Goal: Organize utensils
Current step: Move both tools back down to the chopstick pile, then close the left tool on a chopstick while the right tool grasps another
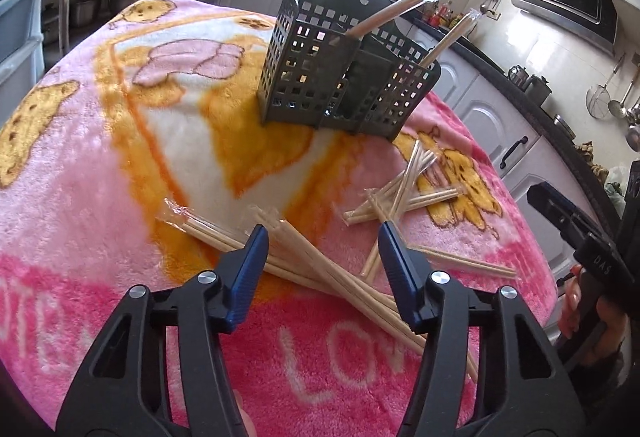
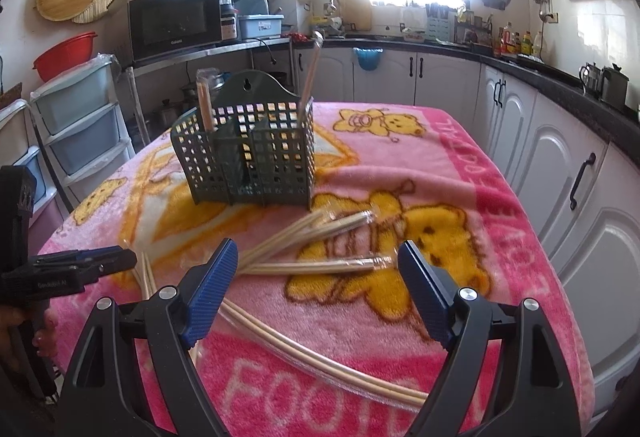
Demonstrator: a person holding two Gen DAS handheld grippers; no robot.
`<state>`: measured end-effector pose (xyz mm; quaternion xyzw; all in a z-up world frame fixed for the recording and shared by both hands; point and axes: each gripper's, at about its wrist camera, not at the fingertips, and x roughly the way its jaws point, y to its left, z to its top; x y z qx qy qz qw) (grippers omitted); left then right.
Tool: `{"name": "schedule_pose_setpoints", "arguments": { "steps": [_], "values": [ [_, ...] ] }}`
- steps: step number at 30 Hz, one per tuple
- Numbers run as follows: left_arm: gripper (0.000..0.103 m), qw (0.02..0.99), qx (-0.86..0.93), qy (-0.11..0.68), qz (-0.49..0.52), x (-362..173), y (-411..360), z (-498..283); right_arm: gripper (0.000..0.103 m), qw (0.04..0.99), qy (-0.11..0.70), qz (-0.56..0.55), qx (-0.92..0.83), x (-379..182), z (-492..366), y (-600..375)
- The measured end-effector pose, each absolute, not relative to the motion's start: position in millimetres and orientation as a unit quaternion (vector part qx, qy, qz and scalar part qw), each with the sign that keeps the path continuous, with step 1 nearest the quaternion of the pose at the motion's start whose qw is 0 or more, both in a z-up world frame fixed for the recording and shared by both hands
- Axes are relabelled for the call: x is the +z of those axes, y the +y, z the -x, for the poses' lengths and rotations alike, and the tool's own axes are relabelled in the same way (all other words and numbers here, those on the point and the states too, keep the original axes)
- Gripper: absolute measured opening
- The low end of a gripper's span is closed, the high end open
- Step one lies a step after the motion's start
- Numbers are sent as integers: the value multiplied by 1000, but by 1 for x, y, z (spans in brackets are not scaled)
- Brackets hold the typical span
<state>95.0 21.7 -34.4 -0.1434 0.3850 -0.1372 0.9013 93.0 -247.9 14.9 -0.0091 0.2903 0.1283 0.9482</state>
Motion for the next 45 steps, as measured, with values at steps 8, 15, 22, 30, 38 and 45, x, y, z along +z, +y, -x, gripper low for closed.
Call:
{"name": "schedule_pose_setpoints", "arguments": {
  "steps": [8, 15, 22, 30, 38, 45],
  "values": [
    [48, 896, -137, 401, 131, -42, 11, -102, 80, 945, 307, 14, 111, 1, -89, -259],
    [46, 896, -130, 407, 122, -45, 5, -114, 80, 940, 326, 16, 97, -14, -85, -268],
    [40, 894, -118, 419, 105, -49, -1, -128, 80, 934, 346, 14, 85, -26, -82, -280],
    [27, 893, -110, 428, 88, -53, -7, -146, 80, 921, 381, 1, 80, -41, -75, -294],
    [16, 891, -107, 427, 109, -55, 3, -153, 74, 919, 386, -47, 62, -44, -64, -314],
    [12, 894, -107, 414, 131, -47, 18, -153, 49, 904, 413, -98, 54, -59, -63, -331]
  ]
}}
